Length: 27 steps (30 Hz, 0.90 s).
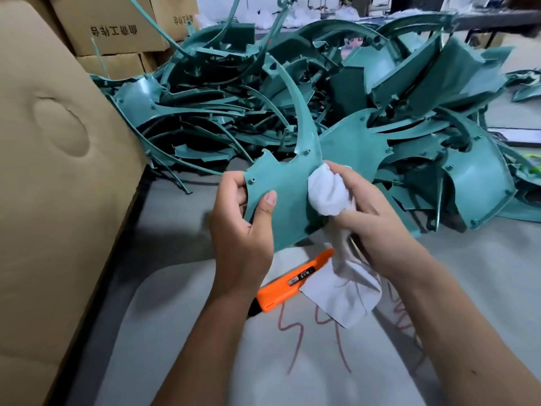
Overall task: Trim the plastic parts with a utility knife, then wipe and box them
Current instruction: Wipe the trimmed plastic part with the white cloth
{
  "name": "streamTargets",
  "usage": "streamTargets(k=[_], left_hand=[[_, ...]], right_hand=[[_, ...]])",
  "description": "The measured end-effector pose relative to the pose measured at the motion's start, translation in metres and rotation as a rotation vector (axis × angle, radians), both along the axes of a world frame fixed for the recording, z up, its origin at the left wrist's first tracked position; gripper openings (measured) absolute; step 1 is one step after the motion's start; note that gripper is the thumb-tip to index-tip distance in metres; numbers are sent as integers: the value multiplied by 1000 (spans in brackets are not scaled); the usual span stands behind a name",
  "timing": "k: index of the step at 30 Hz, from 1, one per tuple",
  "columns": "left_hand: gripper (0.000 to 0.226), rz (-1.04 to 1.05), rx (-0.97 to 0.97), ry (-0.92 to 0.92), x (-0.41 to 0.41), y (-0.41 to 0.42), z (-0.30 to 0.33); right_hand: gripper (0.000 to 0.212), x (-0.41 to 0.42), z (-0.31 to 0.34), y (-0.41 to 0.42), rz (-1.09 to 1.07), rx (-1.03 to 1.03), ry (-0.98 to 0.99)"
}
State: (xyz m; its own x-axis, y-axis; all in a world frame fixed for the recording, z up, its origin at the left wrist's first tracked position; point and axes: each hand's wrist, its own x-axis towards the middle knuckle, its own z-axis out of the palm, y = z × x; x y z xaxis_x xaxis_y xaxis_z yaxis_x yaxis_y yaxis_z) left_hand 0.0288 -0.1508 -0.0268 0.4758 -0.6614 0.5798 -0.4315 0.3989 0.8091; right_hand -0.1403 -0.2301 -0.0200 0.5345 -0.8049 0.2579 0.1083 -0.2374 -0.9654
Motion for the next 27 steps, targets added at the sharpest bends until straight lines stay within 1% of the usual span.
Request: streamTargets(k=[1, 2, 3, 4, 6, 8, 10, 11, 13, 15, 17, 20, 22, 24, 27], left_hand=[[12, 6, 7, 9, 1, 0, 0], [12, 4, 11, 26, 2, -1, 0], [12, -8, 11, 57, 3, 0, 0], [13, -26, 12, 90, 3, 0, 0], [14, -66, 20, 123, 4, 0, 2], [14, -109, 32, 126, 6, 1, 3], [15, -124, 41, 121, 7, 2, 4], [15, -116, 38, 123, 6, 2, 4], [15, -77, 10, 180, 4, 2, 5], [18, -5, -39, 284, 1, 3, 8], [21, 48, -75, 333, 0, 3, 9], [17, 85, -113, 368, -5, 3, 8], [15, 122, -155, 390, -10, 3, 7], [14, 157, -203, 404, -11, 3, 8], [16, 206, -275, 488, 2, 1, 12]], right_hand=[[70, 0, 3, 1, 146, 139, -133], [65, 0, 4, 1, 237, 245, -236], [58, 1, 4, 1, 248, 281, -263], [52, 1, 1, -1, 178, 245, -226], [42, 3, -5, -3, -21, 86, -115], [31, 6, -8, -1, -82, 27, -112], [20, 8, -9, 1, -120, 27, -149], [18, 8, -9, 1, -132, 27, -168], [18, 7, -8, 0, -121, 37, -207], [17, 4, -7, -2, -75, 53, -243], [18, -1, -7, -3, -29, 50, -244], [29, -6, -4, -7, -5, 45, -248], [33, -10, -2, -10, 13, 68, -256], [31, -16, -2, -13, 14, 87, -243], [26, -29, -3, -20, -42, 95, -200]])
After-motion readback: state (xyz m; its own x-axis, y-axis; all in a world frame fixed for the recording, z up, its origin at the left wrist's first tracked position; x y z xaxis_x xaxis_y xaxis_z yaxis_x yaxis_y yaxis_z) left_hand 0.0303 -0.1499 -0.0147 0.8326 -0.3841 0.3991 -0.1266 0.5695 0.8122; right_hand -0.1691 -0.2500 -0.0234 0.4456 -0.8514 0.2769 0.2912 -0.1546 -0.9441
